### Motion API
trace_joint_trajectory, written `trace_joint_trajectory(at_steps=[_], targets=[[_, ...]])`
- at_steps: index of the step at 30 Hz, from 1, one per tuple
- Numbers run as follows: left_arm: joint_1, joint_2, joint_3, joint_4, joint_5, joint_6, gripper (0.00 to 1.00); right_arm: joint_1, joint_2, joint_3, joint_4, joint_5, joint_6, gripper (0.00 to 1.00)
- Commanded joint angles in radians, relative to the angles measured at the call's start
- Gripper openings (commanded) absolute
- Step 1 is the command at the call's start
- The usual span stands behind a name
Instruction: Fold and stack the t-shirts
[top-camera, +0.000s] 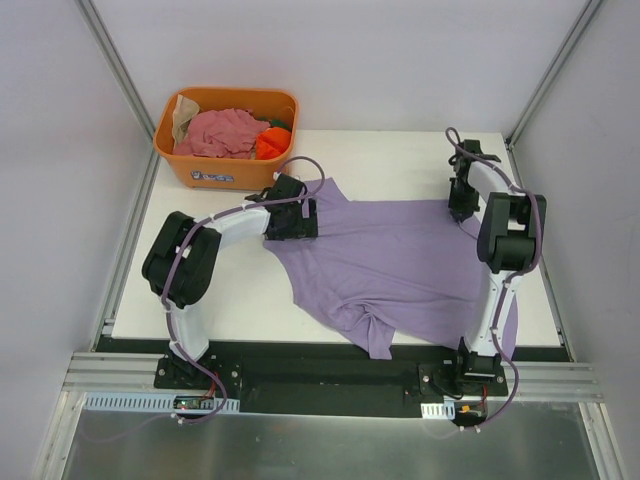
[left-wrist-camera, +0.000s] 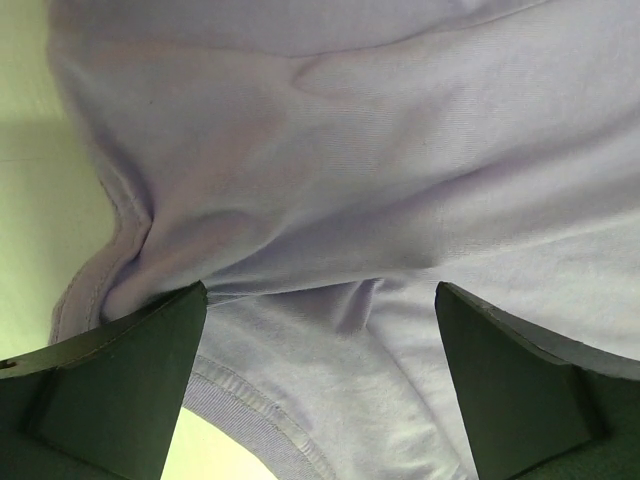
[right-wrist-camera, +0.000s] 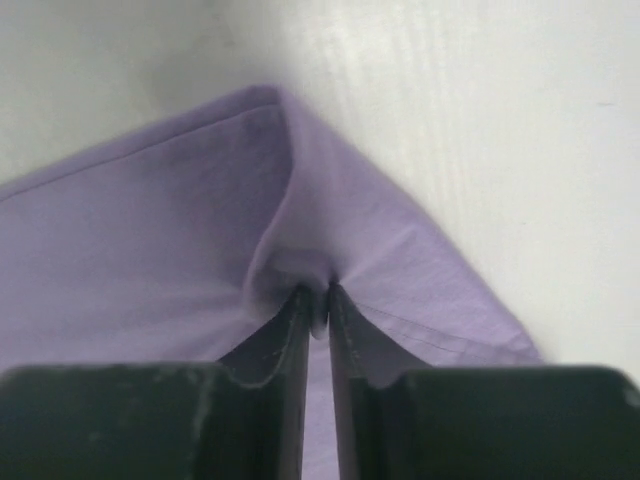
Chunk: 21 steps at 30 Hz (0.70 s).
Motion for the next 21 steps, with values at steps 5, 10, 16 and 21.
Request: trace_joint_trajectory(at_steps=[5, 10, 16, 21], targets=[[0.043, 0.017, -0.051, -0.051, -0.048, -0.003, 0.99, -0.119, 0.024, 0.19, -0.085, 0.215, -0.053, 0.07], [0.043, 0.01, -0.021, -0.051, -0.009, 0.02, 0.99, -0.176, 0.061, 0.413, -0.134, 0.315, -0.135, 0.17], [0.026, -0.088, 0.002, -0.051, 0.07, 0.036, 0.99, -0.161, -0.044, 0.378, -0.146, 0.221, -0.133, 0.91], [-0.012, -0.186, 0.015, -0.051, 0.091, 0.039, 0.99, -0.143, -0.256, 0.118, -0.145, 0.044, 0.056, 1.0]])
